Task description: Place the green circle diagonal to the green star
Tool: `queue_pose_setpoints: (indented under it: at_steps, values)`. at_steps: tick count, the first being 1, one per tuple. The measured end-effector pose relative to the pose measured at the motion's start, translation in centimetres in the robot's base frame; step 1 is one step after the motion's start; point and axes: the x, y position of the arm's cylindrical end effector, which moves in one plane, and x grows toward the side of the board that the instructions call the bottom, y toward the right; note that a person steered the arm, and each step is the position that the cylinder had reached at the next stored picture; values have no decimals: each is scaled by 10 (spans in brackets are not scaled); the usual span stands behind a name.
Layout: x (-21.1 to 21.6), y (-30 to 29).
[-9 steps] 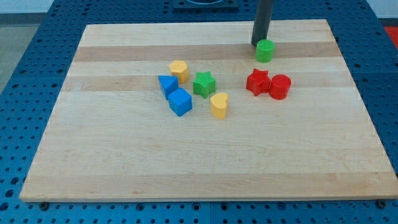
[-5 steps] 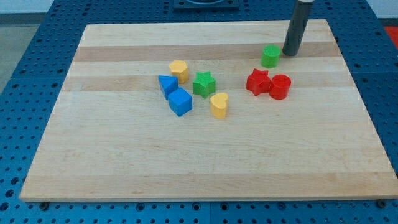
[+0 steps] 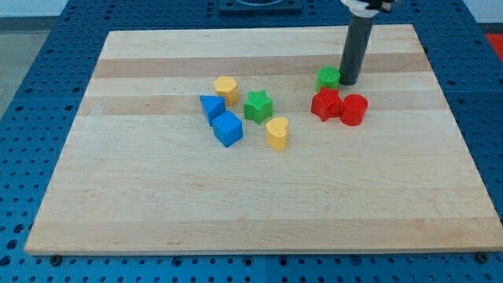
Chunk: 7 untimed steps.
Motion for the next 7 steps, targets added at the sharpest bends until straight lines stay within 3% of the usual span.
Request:
queue_pose_setpoints:
  at_steps: [4, 7]
  values:
    - [32, -31]
    - [25, -45]
